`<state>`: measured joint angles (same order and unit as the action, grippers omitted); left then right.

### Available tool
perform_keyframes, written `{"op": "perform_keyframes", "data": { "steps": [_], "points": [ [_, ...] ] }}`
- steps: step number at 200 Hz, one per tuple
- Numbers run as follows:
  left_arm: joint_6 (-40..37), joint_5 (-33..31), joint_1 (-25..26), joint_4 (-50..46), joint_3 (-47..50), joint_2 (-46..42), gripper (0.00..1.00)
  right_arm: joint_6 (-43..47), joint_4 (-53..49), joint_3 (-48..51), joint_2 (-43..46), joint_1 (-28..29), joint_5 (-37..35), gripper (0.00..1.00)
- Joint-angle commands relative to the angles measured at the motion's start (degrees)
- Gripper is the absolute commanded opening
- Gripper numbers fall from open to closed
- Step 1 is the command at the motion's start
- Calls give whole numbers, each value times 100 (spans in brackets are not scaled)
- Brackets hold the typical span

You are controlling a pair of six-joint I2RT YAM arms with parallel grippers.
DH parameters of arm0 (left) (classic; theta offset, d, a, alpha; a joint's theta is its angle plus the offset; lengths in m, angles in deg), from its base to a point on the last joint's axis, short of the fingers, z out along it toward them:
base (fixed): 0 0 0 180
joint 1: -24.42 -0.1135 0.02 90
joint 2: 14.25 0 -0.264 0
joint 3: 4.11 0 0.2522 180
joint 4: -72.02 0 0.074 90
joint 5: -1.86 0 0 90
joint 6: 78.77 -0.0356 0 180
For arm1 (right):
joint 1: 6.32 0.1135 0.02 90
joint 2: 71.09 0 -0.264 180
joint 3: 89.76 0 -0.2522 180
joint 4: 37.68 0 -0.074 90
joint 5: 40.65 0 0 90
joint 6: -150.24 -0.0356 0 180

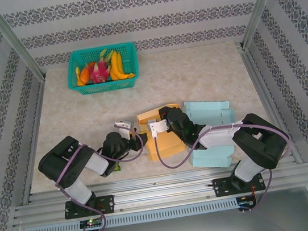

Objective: Fold the paper box

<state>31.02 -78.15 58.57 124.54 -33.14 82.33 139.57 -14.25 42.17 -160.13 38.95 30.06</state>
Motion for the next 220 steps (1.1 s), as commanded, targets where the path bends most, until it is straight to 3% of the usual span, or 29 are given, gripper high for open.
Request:
{"op": "perform_keyframes", "data": {
  "steps": [1, 79, 220],
  "points": [
    [-103, -121, 75, 270, 71, -108, 64, 49, 93, 99, -63, 64, -101, 0],
    [-13, 72, 153, 237, -120, -33, 64, 65, 84, 113, -105, 61, -84, 0],
    [-184, -518, 224, -70, -582, 168, 57, 55, 69, 134, -66, 118, -49, 0]
  ]
}}
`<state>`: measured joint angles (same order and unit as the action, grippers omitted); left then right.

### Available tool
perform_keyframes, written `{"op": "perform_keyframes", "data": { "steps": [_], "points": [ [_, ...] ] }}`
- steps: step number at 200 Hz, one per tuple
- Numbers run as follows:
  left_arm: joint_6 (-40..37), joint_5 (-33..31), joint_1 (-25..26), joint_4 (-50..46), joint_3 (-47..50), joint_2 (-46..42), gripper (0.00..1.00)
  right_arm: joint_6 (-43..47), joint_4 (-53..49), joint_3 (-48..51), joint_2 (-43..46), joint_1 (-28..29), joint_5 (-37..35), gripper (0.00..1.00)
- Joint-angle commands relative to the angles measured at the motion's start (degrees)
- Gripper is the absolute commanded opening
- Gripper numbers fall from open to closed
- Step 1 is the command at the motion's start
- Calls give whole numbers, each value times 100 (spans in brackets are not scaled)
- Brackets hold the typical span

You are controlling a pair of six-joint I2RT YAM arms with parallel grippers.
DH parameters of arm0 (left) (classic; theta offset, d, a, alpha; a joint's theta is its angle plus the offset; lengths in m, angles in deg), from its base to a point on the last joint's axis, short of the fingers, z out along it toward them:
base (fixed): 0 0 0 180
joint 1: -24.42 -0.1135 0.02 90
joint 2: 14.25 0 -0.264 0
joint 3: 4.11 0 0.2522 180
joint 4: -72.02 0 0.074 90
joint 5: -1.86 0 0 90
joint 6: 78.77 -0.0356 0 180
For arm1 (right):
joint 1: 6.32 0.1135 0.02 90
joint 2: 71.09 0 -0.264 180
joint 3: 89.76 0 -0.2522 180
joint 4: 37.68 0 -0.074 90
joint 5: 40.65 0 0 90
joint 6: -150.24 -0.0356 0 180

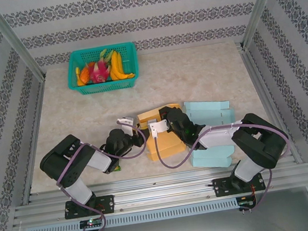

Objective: Fold the paper box

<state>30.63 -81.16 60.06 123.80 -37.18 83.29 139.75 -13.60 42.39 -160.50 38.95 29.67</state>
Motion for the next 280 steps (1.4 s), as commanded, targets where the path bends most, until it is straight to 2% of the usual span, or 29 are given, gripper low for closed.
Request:
{"op": "perform_keyframes", "data": {
  "steps": [1, 47, 106, 150, 198, 241, 280],
  "points": [
    [-141, -224, 75, -1, -182, 72, 57, 38, 4, 108, -27, 115, -9, 0],
    [-114, -569, 100, -109, -307, 183, 61, 34, 6, 104, -51, 139, -8, 0],
    [-146, -739, 152, -4, -376, 360, 51, 39, -11, 104, -52, 148, -27, 0],
    [-296, -1092, 279, -155, -389, 333, 45, 39, -7, 95, -86, 149, -35, 0],
    [-319, -2075, 518, -578, -494, 345, 41, 23, 13, 112, -60, 166, -43, 0],
    [-422, -3133, 741, -939, -633, 310, 31, 27, 16, 106, -77, 168, -58, 0],
    [-304, -4106, 892, -1212, -777, 371, 27, 22, 19, 93, -104, 175, -97, 0]
  ]
}}
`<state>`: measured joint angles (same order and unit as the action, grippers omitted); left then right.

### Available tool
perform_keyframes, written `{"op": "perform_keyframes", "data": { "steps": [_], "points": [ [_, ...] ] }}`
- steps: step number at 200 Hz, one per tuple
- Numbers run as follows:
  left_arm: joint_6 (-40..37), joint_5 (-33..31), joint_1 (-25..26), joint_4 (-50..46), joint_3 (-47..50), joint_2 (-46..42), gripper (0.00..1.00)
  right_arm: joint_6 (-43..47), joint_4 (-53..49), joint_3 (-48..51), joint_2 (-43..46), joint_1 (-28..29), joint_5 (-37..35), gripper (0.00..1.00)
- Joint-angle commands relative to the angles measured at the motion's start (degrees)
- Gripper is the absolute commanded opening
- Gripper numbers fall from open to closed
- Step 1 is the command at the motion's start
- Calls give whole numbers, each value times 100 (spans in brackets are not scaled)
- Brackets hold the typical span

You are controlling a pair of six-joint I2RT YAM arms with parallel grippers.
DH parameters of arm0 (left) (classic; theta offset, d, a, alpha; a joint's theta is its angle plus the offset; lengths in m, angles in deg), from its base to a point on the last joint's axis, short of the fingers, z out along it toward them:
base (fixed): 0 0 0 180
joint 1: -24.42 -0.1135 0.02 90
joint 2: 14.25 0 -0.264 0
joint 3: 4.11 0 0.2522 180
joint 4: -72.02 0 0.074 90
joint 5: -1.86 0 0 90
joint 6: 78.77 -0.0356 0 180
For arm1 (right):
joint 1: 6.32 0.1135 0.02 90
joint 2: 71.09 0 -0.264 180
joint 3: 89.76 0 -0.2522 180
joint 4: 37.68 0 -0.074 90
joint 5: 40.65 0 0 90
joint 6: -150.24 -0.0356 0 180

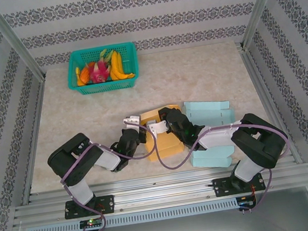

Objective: Fold the paper box

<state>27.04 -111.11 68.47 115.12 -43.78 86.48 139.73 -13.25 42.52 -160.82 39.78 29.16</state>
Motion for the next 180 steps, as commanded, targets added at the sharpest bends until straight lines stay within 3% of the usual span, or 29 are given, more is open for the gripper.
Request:
{"op": "perform_keyframes", "data": {
  "steps": [1, 72, 139, 180],
  "points": [
    [67, -1139, 51, -352, -121, 52, 27, 28, -15, 77, -71, 92, -51, 0],
    [757, -2765, 77, -1356, -501, 213, 25, -81, -22, 12, -130, 100, -180, 0],
    [887, -3043, 69, -1850, -853, 557, 25, -138, -58, -50, -226, 91, -247, 0],
    [1341, -3201, -28, -2539, -1053, 613, 24, -173, -71, -81, -293, 93, -292, 0]
  ]
}}
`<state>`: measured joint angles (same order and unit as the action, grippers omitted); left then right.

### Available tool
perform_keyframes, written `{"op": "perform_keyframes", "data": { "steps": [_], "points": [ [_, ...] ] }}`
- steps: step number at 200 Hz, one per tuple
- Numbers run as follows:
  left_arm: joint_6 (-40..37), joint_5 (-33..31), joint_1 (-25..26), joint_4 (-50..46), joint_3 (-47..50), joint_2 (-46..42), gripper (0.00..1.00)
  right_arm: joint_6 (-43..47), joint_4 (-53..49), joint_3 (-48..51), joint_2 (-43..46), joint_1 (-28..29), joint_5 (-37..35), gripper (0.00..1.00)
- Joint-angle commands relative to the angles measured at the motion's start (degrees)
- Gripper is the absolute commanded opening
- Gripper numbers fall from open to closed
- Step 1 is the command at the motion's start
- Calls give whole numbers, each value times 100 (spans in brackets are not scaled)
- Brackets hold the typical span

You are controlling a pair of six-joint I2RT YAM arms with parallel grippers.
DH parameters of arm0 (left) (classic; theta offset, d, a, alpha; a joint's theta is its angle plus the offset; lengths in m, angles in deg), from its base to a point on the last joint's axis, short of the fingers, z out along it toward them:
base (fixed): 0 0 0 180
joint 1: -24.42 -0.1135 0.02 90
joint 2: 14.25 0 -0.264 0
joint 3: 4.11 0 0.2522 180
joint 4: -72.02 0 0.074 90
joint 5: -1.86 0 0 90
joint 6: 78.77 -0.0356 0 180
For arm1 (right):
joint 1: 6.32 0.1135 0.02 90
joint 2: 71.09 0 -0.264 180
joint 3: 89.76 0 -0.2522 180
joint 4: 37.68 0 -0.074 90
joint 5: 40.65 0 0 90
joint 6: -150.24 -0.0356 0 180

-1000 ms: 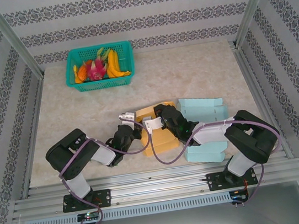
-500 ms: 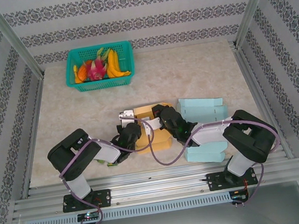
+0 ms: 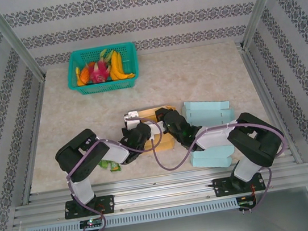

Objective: Fold the paper box

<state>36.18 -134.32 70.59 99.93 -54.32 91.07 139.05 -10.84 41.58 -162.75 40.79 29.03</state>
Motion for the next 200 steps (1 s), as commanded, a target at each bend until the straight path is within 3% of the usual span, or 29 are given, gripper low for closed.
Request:
{"op": "perform_keyframes", "data": {
  "steps": [1, 27, 56, 91, 146, 200],
  "points": [
    [430, -887, -240, -1016, 3, 151, 23, -104, -309, 11, -99, -13, -280, 0],
    [393, -957, -240, -1033, -5, 171, 24, -159, -325, -8, -97, -26, -282, 0],
    [252, -434, -292, -391, 107, 342, 49, -252, -345, -7, -83, -26, -236, 0],
    [86, 68, -355, 293, 165, 653, 54, -297, -387, 0, -50, -30, -188, 0],
    [84, -217, -376, 278, -149, 911, 52, -355, -434, -15, -54, -20, -170, 0],
    [1027, -340, -684, -765, -319, 1017, 31, -404, -461, -43, -54, -70, -217, 0]
  ]
}}
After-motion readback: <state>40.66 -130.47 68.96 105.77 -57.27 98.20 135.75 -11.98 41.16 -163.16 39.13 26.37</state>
